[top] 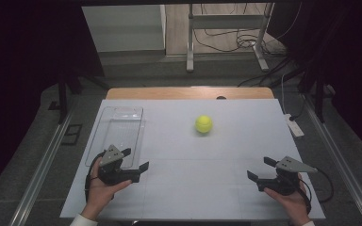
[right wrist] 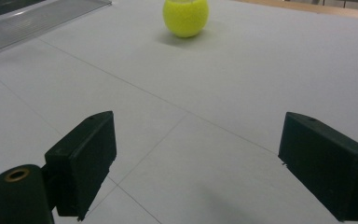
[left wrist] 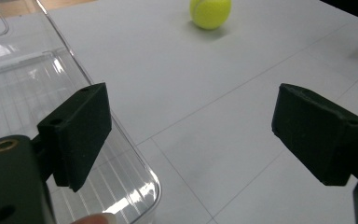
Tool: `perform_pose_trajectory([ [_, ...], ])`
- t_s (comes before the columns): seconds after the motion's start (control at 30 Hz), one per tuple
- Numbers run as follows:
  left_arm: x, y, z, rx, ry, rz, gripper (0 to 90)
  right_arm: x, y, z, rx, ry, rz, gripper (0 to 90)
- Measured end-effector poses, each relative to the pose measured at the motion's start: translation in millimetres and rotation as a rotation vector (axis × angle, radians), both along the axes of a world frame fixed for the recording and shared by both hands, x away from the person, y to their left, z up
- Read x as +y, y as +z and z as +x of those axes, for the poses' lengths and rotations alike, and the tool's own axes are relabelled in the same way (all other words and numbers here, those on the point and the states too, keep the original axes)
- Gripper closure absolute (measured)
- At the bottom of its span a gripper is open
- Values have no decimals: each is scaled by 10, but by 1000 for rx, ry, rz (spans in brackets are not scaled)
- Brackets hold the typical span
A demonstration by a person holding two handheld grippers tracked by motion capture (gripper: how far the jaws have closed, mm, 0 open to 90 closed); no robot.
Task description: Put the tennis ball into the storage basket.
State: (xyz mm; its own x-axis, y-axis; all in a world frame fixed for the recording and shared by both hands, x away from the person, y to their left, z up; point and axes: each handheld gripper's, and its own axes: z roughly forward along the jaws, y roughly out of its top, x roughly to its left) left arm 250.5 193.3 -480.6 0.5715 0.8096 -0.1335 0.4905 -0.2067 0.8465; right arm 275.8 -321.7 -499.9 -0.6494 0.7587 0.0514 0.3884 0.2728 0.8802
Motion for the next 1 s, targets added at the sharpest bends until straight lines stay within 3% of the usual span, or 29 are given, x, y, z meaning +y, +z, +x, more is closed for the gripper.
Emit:
perform_pose_trajectory([
  [1.0,-235,151,194,0,-57,18,134,2,-8,-4,0,-2,-11,117],
])
